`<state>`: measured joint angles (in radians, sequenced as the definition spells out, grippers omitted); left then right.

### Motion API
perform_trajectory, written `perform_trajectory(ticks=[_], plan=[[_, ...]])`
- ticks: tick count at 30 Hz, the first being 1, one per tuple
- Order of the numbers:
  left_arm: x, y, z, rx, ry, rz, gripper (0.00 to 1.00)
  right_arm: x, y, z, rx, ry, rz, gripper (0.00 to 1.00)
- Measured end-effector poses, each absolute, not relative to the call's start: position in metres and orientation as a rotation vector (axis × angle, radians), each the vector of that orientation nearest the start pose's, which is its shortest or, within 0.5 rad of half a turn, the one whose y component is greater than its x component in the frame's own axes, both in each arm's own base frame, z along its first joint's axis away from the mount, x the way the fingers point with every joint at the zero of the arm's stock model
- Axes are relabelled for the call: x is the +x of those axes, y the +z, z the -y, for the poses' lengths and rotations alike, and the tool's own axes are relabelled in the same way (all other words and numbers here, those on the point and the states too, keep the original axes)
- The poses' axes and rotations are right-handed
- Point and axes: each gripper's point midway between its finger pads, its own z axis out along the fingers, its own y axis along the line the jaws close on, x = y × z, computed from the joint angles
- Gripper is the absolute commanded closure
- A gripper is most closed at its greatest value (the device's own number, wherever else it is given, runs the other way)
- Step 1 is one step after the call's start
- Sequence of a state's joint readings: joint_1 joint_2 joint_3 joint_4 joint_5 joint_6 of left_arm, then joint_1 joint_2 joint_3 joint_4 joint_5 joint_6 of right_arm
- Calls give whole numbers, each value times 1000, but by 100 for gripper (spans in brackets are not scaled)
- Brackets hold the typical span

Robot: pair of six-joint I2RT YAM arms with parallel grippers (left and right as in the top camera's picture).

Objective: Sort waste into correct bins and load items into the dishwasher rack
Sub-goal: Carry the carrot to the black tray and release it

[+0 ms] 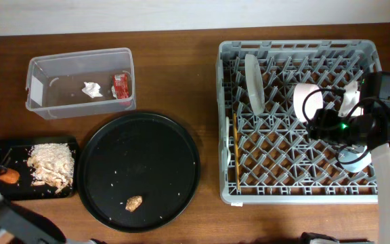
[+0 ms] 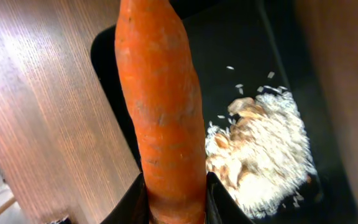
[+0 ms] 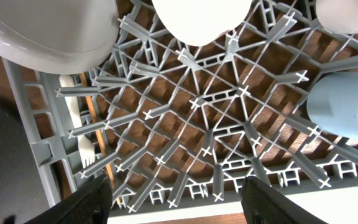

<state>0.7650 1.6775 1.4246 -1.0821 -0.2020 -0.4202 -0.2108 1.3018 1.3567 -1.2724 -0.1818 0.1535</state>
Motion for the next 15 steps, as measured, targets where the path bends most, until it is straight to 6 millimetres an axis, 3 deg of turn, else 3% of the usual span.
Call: perform_trajectory(ticks=[6, 15], plan=[[236, 103, -292, -1732, 346, -2408, 94, 276, 213, 28, 459, 232, -2737, 30], [243, 45, -300, -1783, 329, -2493, 94, 275, 213, 28, 461, 230, -2741, 30]])
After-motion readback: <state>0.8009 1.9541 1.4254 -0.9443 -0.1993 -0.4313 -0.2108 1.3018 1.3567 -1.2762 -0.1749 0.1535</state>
